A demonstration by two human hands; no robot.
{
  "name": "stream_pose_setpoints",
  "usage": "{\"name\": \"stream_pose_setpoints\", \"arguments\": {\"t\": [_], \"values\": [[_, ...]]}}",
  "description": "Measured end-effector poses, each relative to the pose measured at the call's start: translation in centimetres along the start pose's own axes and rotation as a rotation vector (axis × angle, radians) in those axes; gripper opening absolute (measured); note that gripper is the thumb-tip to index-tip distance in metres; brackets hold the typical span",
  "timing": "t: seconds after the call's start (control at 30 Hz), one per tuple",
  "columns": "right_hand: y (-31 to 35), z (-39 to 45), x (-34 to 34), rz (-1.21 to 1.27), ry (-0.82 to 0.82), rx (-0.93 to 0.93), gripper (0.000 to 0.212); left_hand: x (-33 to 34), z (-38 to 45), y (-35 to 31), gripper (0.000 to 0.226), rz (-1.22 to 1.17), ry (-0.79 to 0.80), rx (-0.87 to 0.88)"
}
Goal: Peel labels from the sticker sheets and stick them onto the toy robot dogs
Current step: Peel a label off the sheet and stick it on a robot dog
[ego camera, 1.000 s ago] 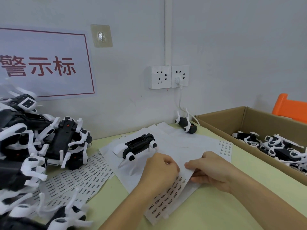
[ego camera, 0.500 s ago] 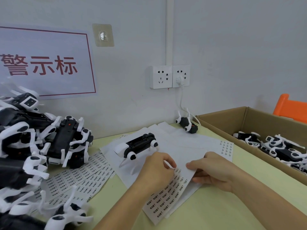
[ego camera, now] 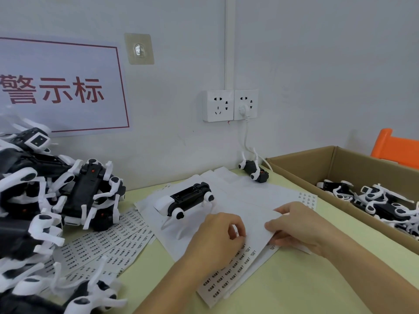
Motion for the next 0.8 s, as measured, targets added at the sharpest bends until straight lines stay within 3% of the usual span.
{"name": "stream_pose_setpoints", "arguments": {"t": [0.27, 0.5, 0.7, 0.8], "values": [[0.2, -0.3, 0.0, -0.08, -0.006, -0.021, 0.003, 0.1, 0.2, 0.1, 0.015, 0.061, 0.077, 0.033], [0.3, -0.4, 2.2, 0.331, 0.172, 0.04, 0.014, 0.1, 0.0, 0.6, 0.017, -0.034, 0.056, -0.015], [-1.1, -0.6, 3.9, 0.157, 0.173, 0.058, 0.03, -0.2, -0.1, 0.7, 0.02, -0.084, 0.042, -0.009], [-1.2, -0.6, 3.9, 0.131, 0.15, 0.045, 0.024, -0.6, -0.2, 0.4, 0.021, -0.094, 0.035, -0.02]]}}
Point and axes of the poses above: each hand's wrist, its own z-axis towards the middle knuckle, its own x-axis out of the palm, y = z × x, the point moved 9 cm from there along z, towards the middle knuckle, and after that the axes turned 9 degrees about z, right-handed, at the moved point
